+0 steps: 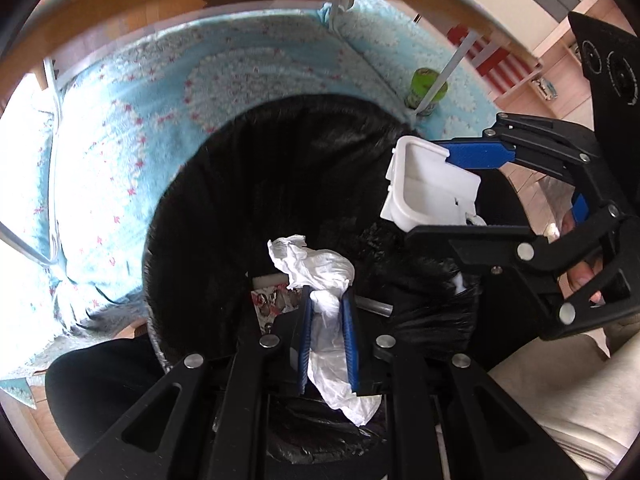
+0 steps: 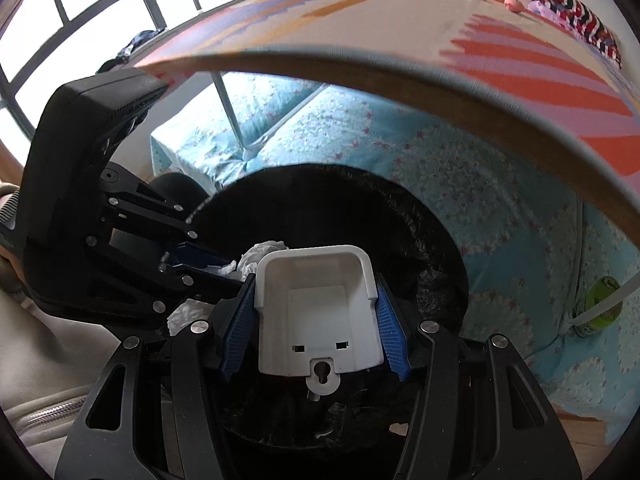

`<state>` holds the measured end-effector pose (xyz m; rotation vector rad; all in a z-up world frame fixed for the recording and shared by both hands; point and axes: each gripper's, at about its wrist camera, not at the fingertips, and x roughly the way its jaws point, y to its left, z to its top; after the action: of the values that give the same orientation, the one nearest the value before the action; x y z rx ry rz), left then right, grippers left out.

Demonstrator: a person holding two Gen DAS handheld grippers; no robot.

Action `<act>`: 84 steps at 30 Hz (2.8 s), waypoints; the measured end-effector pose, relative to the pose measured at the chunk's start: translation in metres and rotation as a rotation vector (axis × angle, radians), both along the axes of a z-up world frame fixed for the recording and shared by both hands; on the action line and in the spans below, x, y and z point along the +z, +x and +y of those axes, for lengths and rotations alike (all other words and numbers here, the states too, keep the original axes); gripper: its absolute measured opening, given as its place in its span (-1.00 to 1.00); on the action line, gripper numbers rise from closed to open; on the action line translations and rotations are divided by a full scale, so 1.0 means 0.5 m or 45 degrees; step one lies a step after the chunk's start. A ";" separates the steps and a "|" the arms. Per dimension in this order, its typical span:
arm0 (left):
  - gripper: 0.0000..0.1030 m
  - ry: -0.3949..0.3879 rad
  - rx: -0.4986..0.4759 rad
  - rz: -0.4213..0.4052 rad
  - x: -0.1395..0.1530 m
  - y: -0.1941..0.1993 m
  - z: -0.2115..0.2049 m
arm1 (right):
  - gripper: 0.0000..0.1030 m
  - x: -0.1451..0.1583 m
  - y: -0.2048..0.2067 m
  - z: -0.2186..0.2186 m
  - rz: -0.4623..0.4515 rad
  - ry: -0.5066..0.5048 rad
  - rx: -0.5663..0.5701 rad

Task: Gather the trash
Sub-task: 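Open both grippers to drop the bag and holder into the bin, then move both tools back over the bed toward the orange cap and pig toy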

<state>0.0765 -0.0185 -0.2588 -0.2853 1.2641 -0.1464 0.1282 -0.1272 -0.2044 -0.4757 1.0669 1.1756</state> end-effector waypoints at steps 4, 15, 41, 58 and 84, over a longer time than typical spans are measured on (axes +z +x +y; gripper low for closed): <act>-0.74 0.008 0.011 0.052 -0.023 0.001 -0.004 | 0.08 -0.024 0.001 0.001 0.019 -0.038 -0.002; -0.11 -0.031 0.015 0.045 -0.030 -0.002 -0.003 | 0.08 -0.066 -0.001 0.007 0.062 -0.090 0.004; -0.11 -0.001 0.062 -0.046 0.050 -0.044 0.006 | 0.21 -0.049 0.007 -0.005 0.077 -0.080 -0.058; -0.11 0.079 0.053 -0.313 0.223 -0.064 0.020 | 0.21 0.111 0.032 -0.034 -0.099 0.087 -0.097; -0.11 0.154 0.110 -0.581 0.393 0.074 0.154 | 0.21 0.266 0.198 0.025 -0.276 0.264 -0.230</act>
<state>0.1134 0.0583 -0.0626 -0.1878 0.8032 -0.0554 0.2274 -0.1148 -0.0712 -0.3290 0.7752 1.0357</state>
